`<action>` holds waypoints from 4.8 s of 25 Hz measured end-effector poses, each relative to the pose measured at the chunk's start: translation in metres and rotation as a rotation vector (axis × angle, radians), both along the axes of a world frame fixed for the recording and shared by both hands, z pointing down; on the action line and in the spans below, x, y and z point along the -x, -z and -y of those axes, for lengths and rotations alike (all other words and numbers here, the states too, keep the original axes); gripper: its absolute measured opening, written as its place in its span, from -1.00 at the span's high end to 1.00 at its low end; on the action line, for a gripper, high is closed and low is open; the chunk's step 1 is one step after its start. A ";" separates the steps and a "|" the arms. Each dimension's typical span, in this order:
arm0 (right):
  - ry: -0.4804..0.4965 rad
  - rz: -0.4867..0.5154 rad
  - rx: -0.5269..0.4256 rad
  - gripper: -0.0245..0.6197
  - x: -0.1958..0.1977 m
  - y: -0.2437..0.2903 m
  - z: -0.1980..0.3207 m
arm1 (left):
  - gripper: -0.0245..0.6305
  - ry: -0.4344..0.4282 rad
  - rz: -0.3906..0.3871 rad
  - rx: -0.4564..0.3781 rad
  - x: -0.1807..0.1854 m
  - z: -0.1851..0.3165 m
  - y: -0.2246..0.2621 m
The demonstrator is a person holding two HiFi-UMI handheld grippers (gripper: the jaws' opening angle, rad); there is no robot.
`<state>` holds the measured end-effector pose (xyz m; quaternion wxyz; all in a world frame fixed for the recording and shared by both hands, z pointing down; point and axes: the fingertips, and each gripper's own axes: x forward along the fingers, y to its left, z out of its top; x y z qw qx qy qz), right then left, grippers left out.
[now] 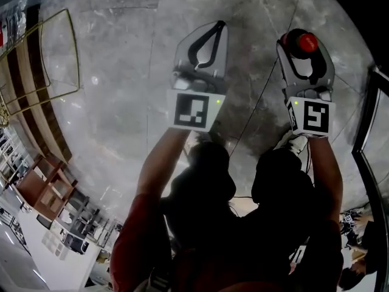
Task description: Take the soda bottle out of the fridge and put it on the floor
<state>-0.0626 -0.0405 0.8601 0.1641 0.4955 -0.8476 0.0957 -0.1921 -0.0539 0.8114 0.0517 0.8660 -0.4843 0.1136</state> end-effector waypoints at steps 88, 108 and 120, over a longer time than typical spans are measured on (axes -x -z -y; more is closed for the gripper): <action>-0.081 0.115 0.058 -0.07 -0.009 -0.086 -0.042 | 0.93 0.051 0.043 -0.002 0.002 -0.042 -0.070; -0.108 0.055 0.037 0.25 -0.018 -0.079 -0.036 | 0.93 0.028 0.069 0.007 0.001 -0.043 -0.073; -0.124 -0.008 0.029 0.92 -0.023 -0.080 -0.038 | 0.93 0.026 0.053 0.020 -0.004 -0.046 -0.077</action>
